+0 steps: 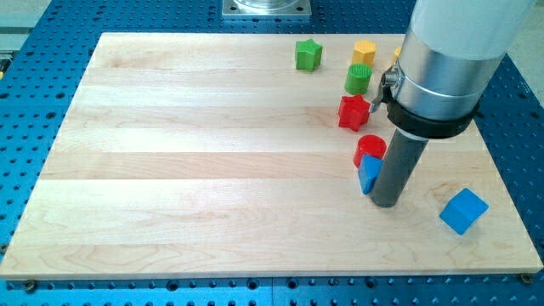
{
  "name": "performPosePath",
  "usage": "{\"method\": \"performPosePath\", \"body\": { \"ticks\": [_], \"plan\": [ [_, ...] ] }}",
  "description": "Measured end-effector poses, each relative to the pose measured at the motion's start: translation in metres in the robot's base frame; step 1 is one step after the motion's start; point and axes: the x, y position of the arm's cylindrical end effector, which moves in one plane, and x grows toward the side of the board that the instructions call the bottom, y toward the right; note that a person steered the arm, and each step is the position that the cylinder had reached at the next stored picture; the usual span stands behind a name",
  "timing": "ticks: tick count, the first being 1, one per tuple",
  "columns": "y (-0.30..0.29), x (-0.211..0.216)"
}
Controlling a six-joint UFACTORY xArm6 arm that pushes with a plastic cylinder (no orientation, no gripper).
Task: Move the cube towards the triangle
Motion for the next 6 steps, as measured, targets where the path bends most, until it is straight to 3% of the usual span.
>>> {"method": "performPosePath", "body": {
  "ticks": [1, 2, 3, 4, 5, 6],
  "plan": [
    [0.018, 0.018],
    [0.080, 0.014],
    [0.105, -0.032],
    [0.146, -0.035],
    [0.184, 0.002],
    [0.159, 0.021]
  ]
}}
